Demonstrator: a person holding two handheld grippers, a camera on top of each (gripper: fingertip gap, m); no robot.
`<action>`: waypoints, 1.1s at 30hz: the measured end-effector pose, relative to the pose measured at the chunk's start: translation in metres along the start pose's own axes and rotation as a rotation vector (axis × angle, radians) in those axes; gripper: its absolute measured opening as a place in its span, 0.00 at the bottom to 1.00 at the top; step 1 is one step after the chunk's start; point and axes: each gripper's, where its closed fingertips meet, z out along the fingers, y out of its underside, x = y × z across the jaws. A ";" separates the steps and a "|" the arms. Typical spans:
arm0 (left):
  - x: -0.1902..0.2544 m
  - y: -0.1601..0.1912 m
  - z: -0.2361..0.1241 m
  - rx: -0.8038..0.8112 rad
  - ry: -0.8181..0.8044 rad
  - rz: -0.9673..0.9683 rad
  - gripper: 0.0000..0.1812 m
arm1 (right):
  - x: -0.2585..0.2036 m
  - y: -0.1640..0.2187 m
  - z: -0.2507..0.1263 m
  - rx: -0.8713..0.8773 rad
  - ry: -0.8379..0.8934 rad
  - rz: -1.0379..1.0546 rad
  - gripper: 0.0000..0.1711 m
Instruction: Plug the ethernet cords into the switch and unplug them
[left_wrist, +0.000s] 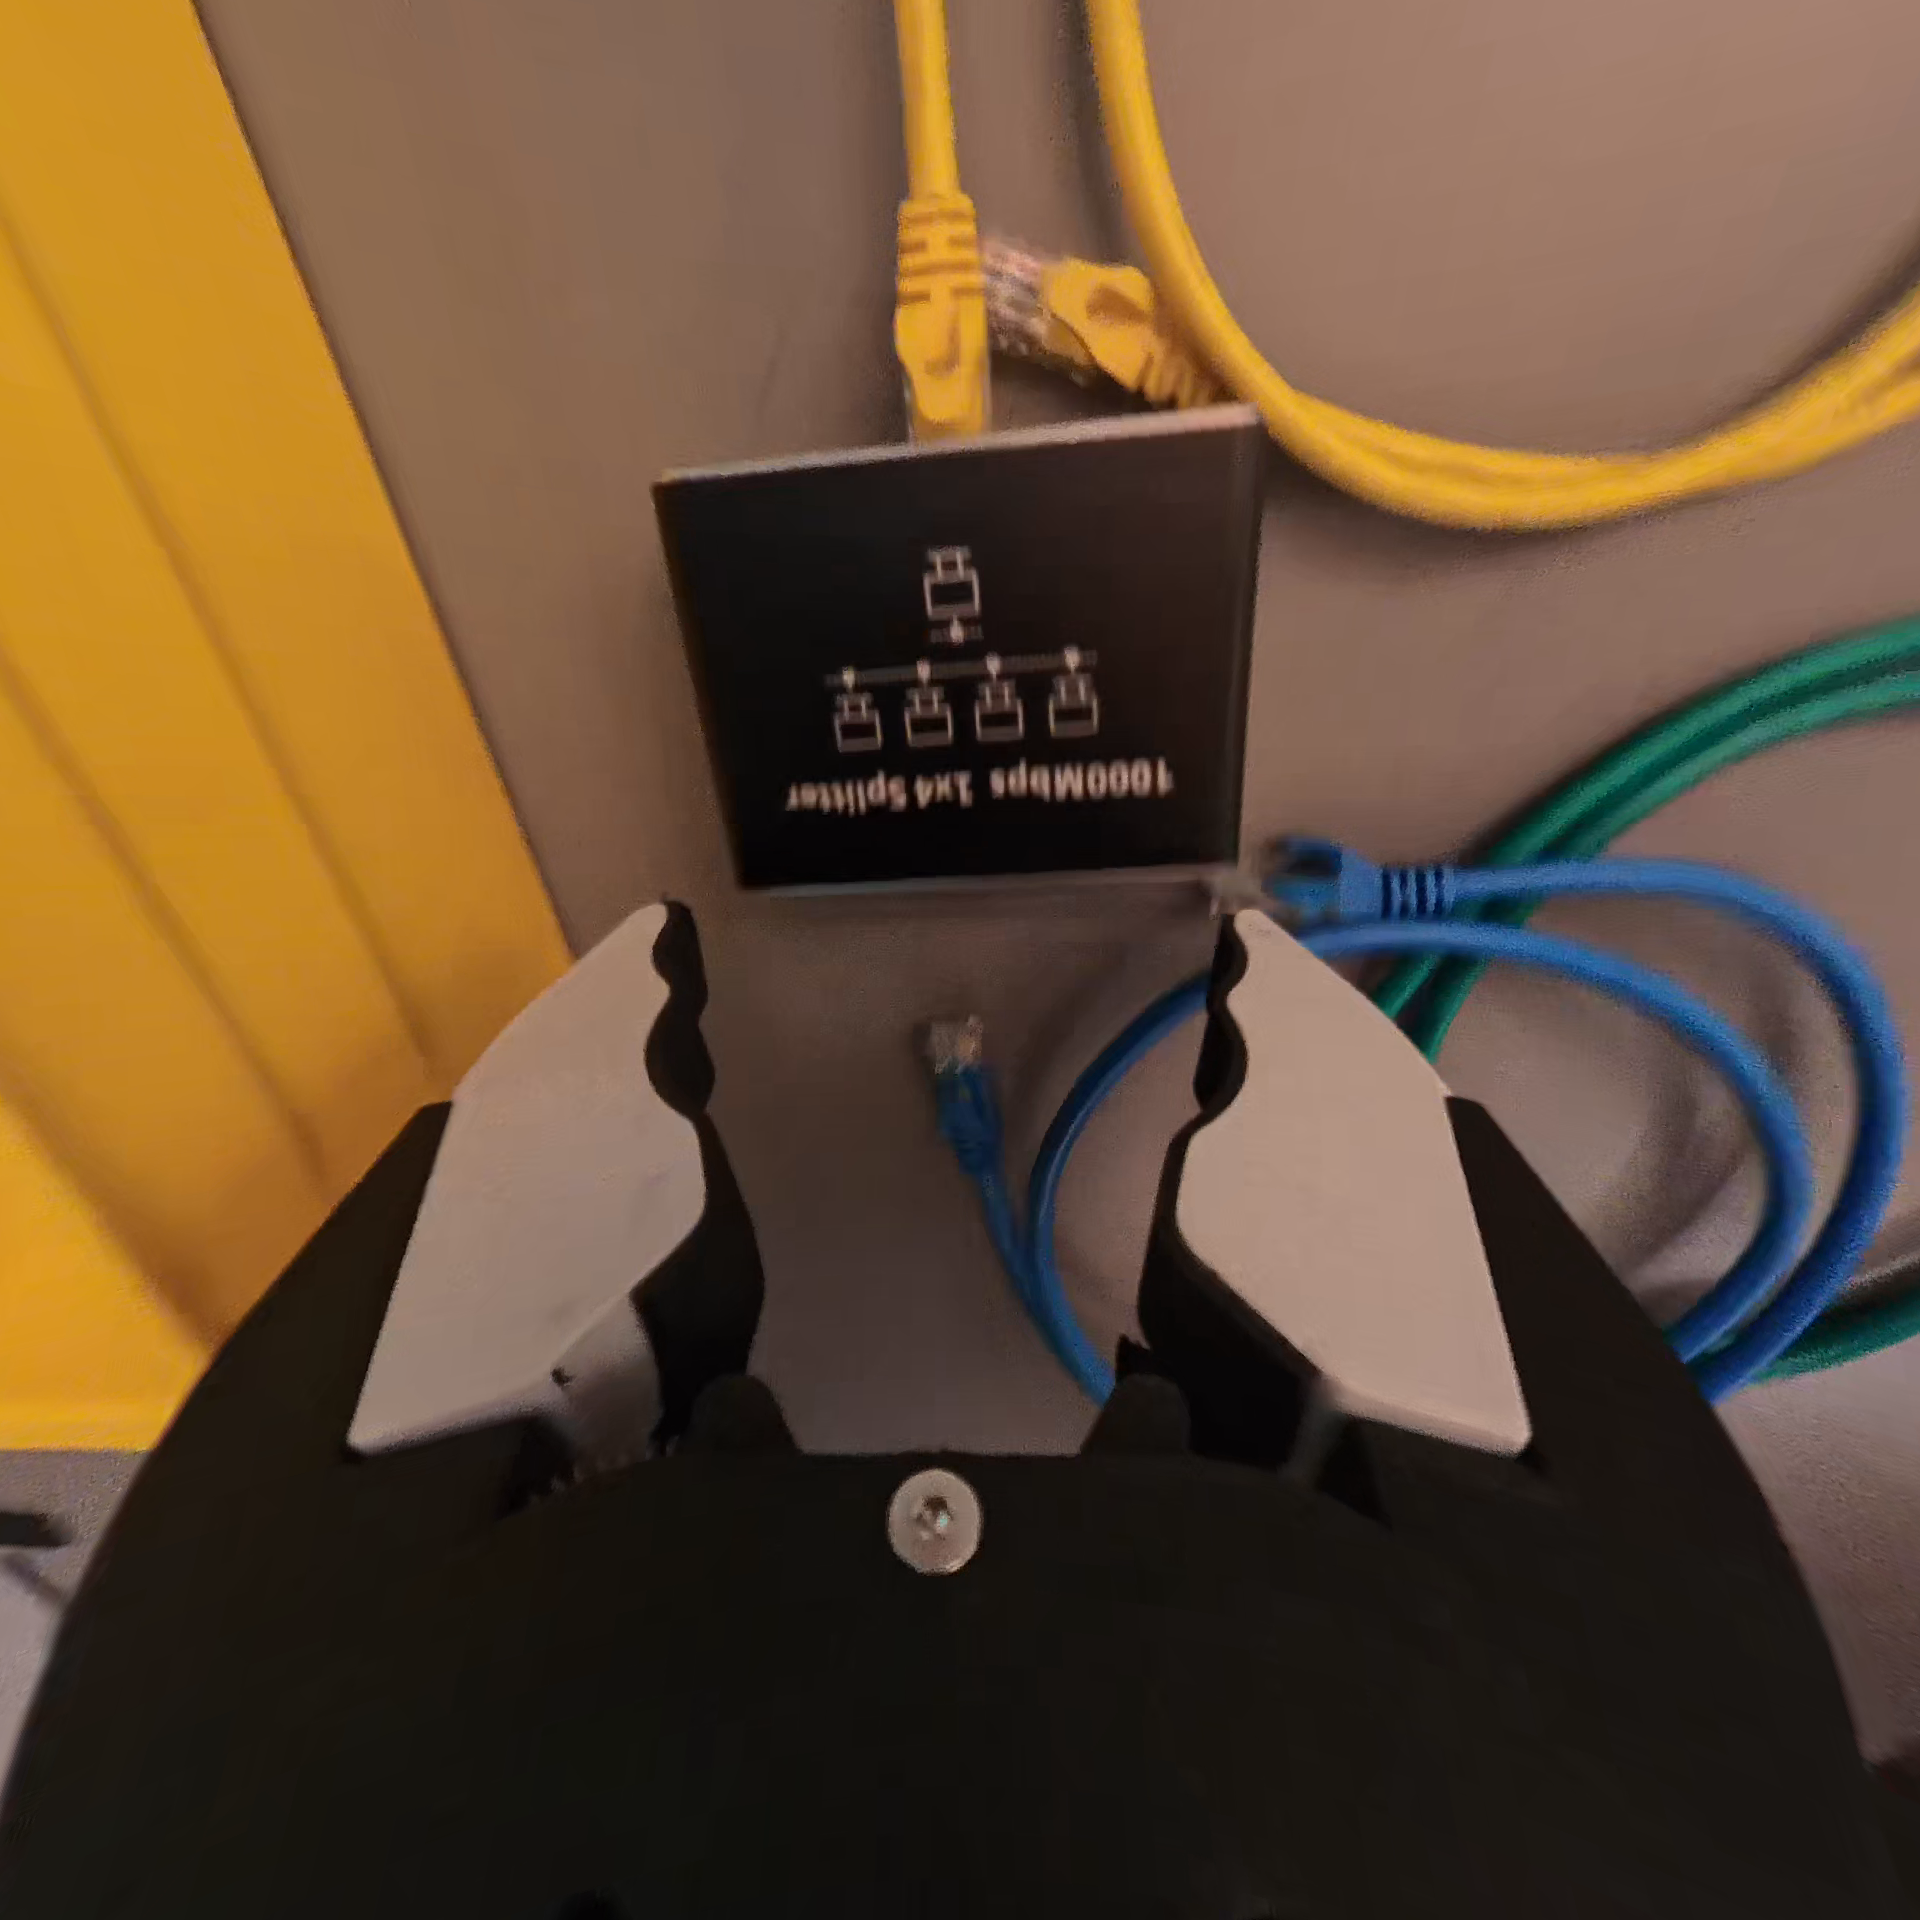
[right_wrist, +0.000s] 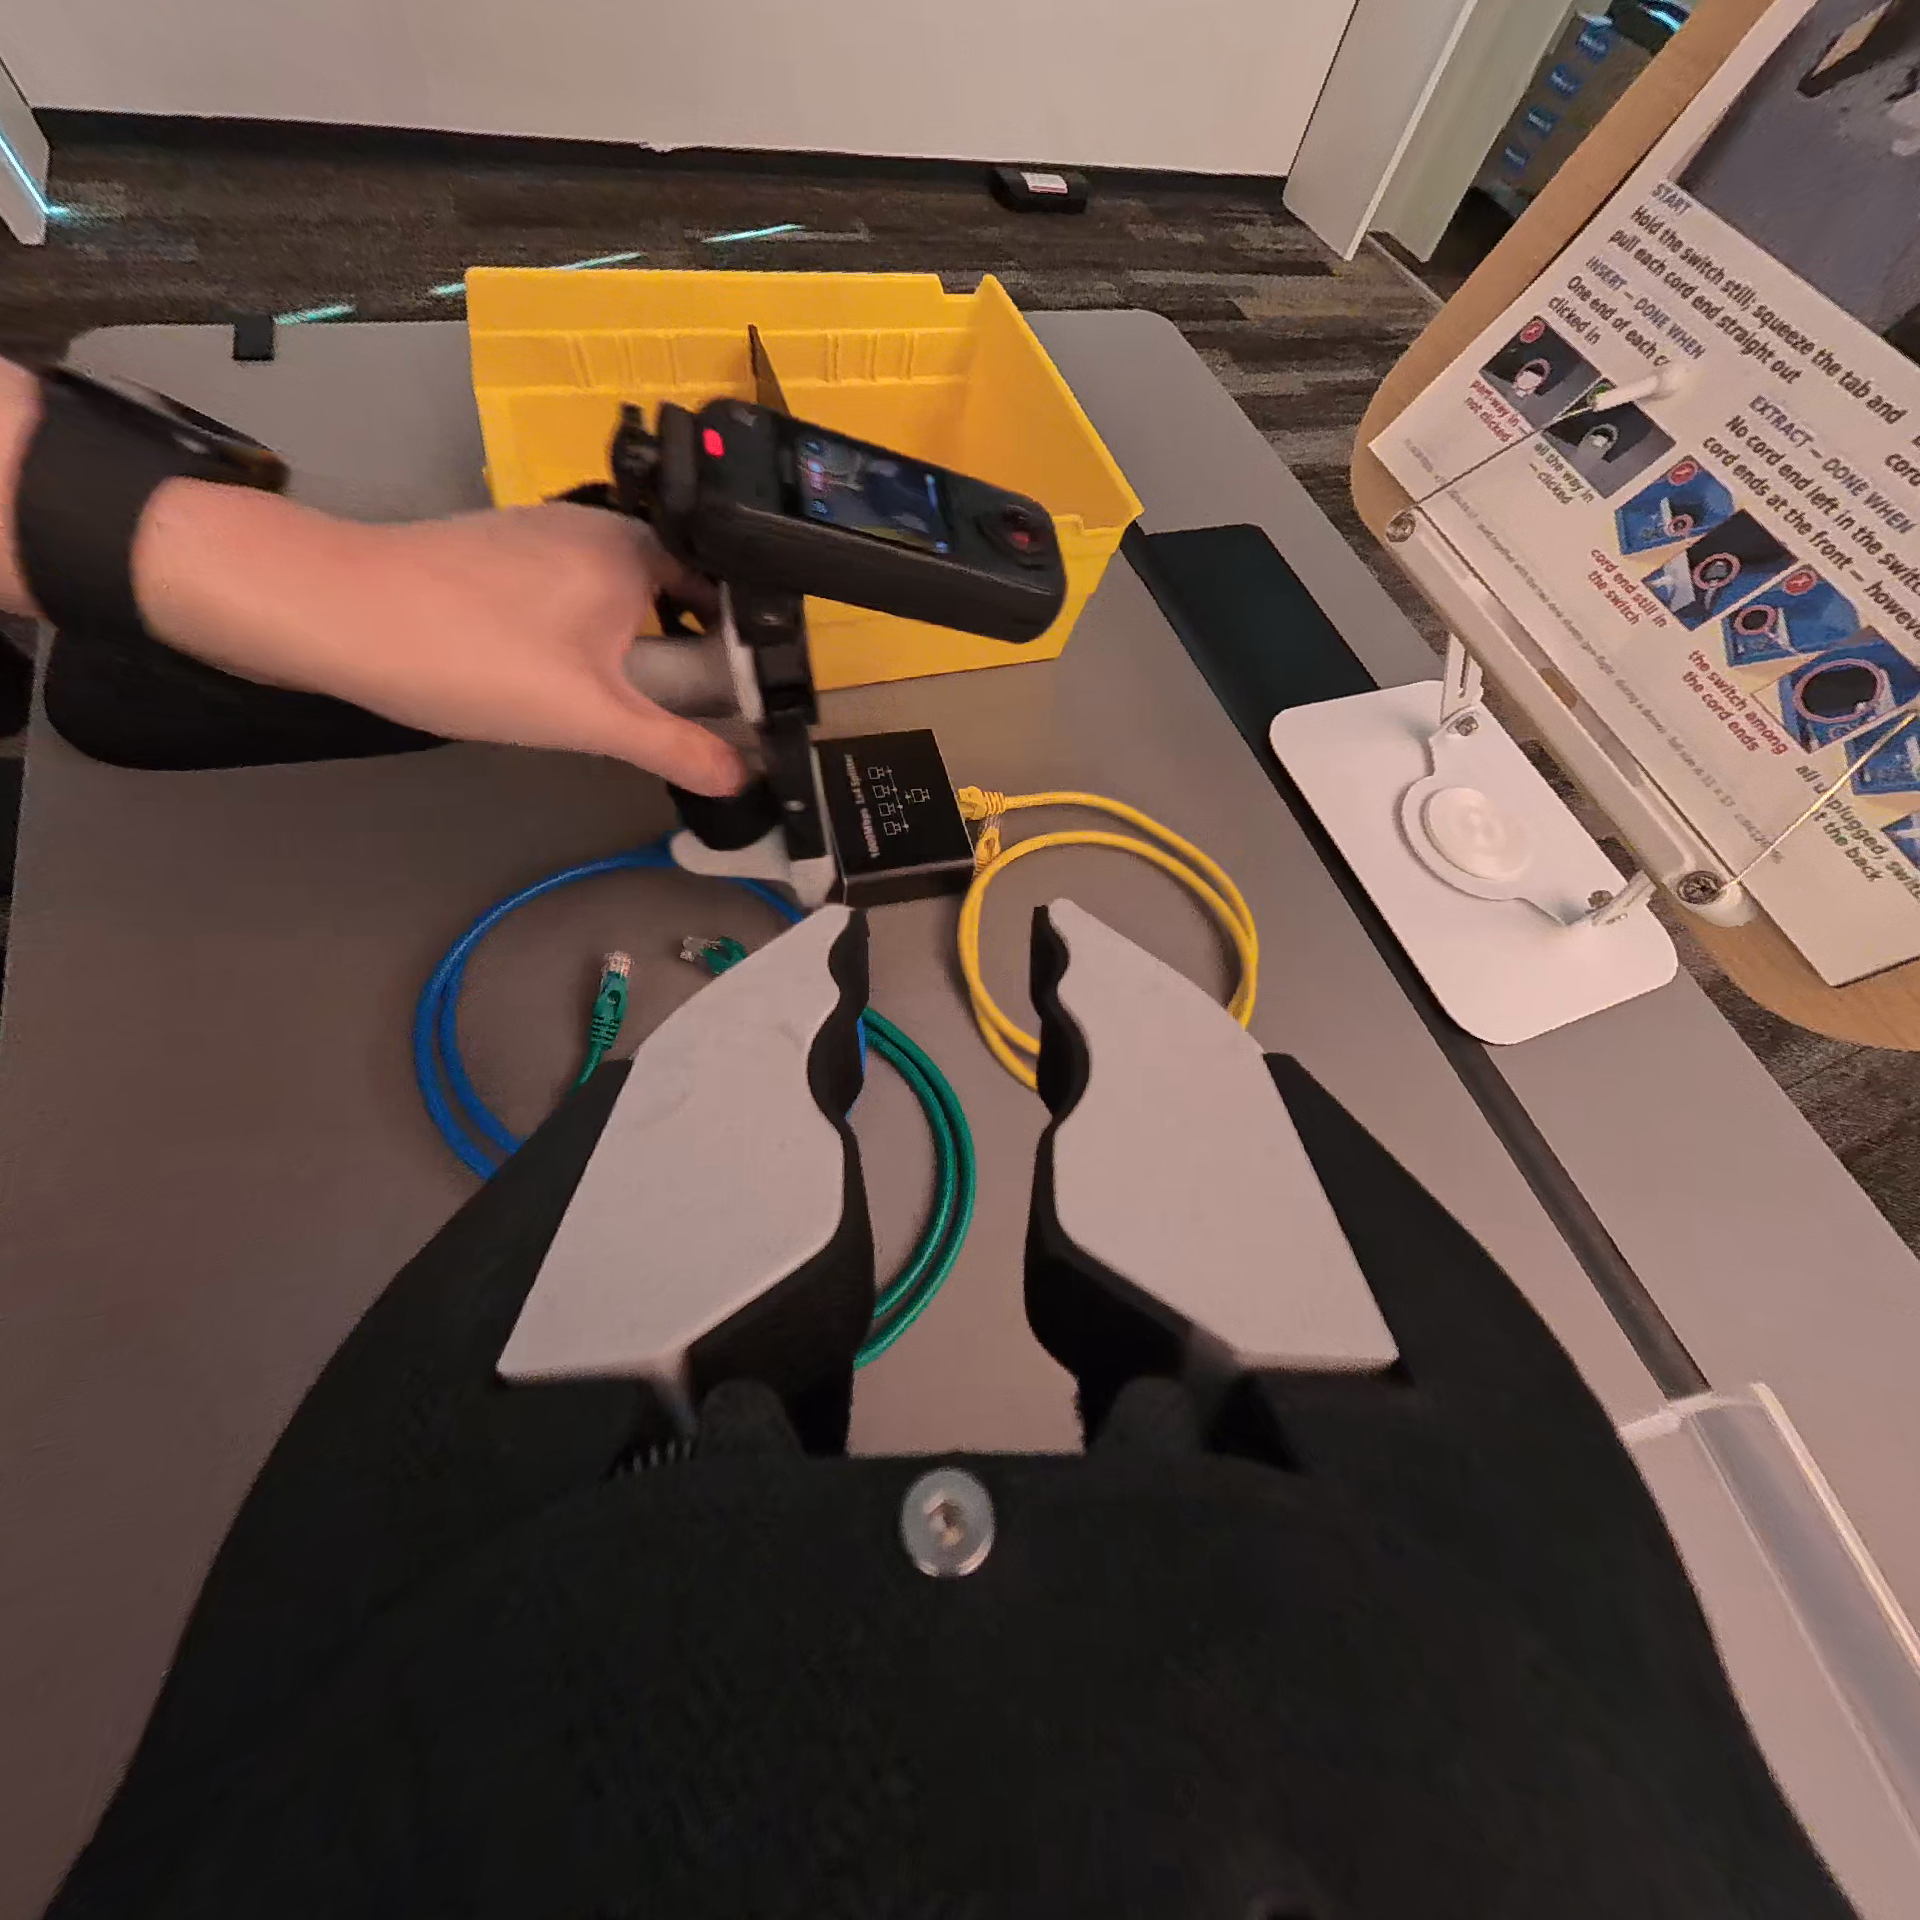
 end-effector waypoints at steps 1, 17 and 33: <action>-0.004 0.002 -0.008 0.031 -0.039 0.067 0.50 | 0.000 0.001 0.001 -0.004 0.001 -0.002 0.18; -0.052 0.108 -0.177 1.118 0.136 -0.137 0.49 | -0.129 0.013 0.132 -0.067 -0.140 0.216 0.28; -0.068 0.166 -0.167 1.262 0.558 -0.114 0.41 | -0.197 0.096 0.143 -0.336 0.032 0.092 0.04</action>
